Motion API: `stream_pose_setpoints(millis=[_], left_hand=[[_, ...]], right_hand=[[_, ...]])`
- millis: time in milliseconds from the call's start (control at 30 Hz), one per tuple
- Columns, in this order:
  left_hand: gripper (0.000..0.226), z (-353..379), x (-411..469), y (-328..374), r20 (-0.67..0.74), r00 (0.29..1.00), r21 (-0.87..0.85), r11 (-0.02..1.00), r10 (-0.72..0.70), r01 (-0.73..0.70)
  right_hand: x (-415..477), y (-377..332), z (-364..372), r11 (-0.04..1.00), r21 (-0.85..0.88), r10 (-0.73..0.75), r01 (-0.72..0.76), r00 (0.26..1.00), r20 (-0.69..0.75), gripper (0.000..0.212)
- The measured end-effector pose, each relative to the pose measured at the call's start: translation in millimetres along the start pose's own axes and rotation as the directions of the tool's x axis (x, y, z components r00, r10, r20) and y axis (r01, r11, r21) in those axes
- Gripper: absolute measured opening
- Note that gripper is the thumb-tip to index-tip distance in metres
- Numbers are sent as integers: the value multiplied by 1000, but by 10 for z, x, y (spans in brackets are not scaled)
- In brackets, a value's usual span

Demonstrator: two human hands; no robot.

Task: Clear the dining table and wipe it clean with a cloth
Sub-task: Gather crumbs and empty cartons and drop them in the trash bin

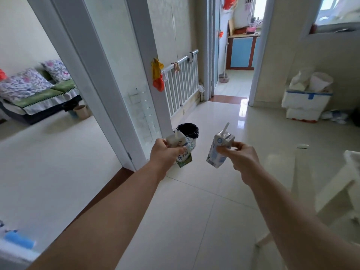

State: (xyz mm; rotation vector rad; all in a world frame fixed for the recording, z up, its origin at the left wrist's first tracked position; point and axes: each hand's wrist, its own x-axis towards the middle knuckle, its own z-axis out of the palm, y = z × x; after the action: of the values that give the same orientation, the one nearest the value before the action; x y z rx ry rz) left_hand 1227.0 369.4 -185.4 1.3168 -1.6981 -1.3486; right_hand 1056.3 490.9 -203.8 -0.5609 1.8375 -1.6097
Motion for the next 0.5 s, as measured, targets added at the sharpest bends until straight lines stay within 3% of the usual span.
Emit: stream_pose_setpoints(millis=[267,500], left_hand=[[45,-144,1232,-75,138,990,105,994,-22,8],[43,258,2214,3,203,978,94,995,-40,21]], right_hand=[[744,163,488,997,10,83,-82,988,-132,42],[1732,150,535,993,40,113,-108,974,-198,39]])
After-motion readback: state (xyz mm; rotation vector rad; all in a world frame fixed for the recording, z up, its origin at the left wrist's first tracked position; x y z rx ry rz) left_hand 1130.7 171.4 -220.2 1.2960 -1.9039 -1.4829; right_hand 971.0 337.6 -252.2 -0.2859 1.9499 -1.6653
